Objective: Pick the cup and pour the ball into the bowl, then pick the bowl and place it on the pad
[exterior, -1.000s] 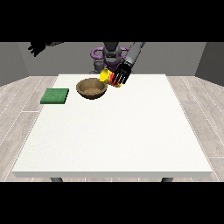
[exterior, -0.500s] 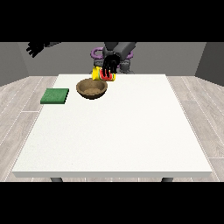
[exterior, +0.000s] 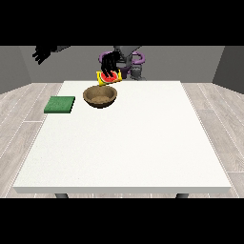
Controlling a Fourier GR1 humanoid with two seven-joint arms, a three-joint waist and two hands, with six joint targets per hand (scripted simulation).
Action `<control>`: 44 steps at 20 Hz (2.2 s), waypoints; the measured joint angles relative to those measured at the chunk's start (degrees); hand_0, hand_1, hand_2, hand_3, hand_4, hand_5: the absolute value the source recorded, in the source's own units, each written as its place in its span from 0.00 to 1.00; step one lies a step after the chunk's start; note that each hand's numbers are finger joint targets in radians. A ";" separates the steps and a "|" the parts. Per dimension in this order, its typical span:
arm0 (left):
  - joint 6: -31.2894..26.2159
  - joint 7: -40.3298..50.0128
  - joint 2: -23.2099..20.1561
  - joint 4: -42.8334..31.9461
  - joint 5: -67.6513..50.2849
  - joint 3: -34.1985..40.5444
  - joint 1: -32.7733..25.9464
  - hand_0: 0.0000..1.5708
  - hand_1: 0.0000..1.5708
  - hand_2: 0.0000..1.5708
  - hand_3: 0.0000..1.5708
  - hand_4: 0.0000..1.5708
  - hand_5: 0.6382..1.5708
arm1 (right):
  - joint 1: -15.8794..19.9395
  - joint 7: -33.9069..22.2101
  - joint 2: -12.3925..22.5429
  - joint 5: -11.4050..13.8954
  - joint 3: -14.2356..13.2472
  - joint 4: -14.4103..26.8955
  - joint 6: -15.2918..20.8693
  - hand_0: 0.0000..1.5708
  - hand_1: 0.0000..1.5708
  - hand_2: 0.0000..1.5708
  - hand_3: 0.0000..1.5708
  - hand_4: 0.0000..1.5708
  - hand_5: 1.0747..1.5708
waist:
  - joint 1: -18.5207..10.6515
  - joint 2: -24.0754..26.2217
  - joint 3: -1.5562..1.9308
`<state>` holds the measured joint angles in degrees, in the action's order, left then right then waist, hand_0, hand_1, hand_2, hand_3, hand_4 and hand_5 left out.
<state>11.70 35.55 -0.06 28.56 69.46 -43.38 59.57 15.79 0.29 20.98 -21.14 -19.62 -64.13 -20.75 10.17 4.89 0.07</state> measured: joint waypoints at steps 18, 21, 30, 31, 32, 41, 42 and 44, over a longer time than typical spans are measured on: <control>6.11 -13.20 -8.15 19.90 -22.78 23.73 -9.25 0.00 0.00 0.00 0.00 0.74 0.99 | -6.20 -0.45 -2.11 1.96 -0.17 -1.66 4.84 0.00 0.00 0.00 0.00 0.50 0.97 | -9.14 4.93 -0.59; 6.13 -17.11 -8.77 24.11 -34.15 33.10 -10.19 0.00 0.00 0.00 0.00 0.70 1.00 | -6.18 -0.14 -3.03 2.70 0.12 -1.88 6.37 0.00 0.00 0.00 0.00 0.50 0.97 | -11.22 4.21 -0.79; -11.99 -26.74 -15.88 30.63 -64.16 54.27 -11.87 0.00 0.00 0.00 0.00 0.67 0.99 | -7.70 3.92 -9.98 5.81 1.68 -0.80 13.29 0.00 0.00 0.00 0.00 0.47 0.99 | -17.22 -0.41 -0.35; -14.32 -27.21 -17.22 30.81 -66.33 55.79 -11.83 0.00 0.00 0.00 0.00 0.67 0.99 | -7.73 5.06 -10.92 6.20 1.82 -0.44 14.08 0.00 0.00 0.00 0.00 0.47 0.99 | -17.76 -1.28 -0.30; -16.55 -27.76 -18.80 30.89 -68.27 57.32 -11.99 0.00 0.00 0.00 0.00 0.67 0.99 | -7.76 5.95 -11.18 6.11 1.68 0.06 13.97 0.00 0.00 0.00 0.00 0.47 0.99 | -18.05 -2.26 -0.24; -26.92 -28.23 -27.90 32.11 -77.50 64.51 -14.56 0.00 0.00 0.00 0.00 0.64 0.97 | -3.88 14.34 -14.75 7.44 2.73 8.39 15.00 0.00 0.00 0.00 0.00 0.37 0.97 | -17.61 -8.04 -0.06; -26.81 -28.43 -27.77 33.03 -77.74 64.45 -15.28 0.00 0.00 0.00 0.00 0.64 0.96 | -2.84 14.91 -14.52 7.32 2.59 9.98 14.74 0.00 0.00 0.00 0.00 0.37 0.98 | -17.48 -8.27 -0.06; -27.76 -28.16 -29.05 33.51 -78.92 65.27 -16.22 0.00 0.00 0.00 0.00 0.64 0.96 | -1.86 16.59 -14.76 7.65 2.96 12.20 14.53 0.00 0.00 0.00 0.00 0.34 0.97 | -16.72 -8.73 -0.06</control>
<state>-16.06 7.39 -29.11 62.07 -9.47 21.89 43.35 13.93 16.88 6.22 -13.49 -16.65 -51.93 -6.22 -6.55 -3.84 0.01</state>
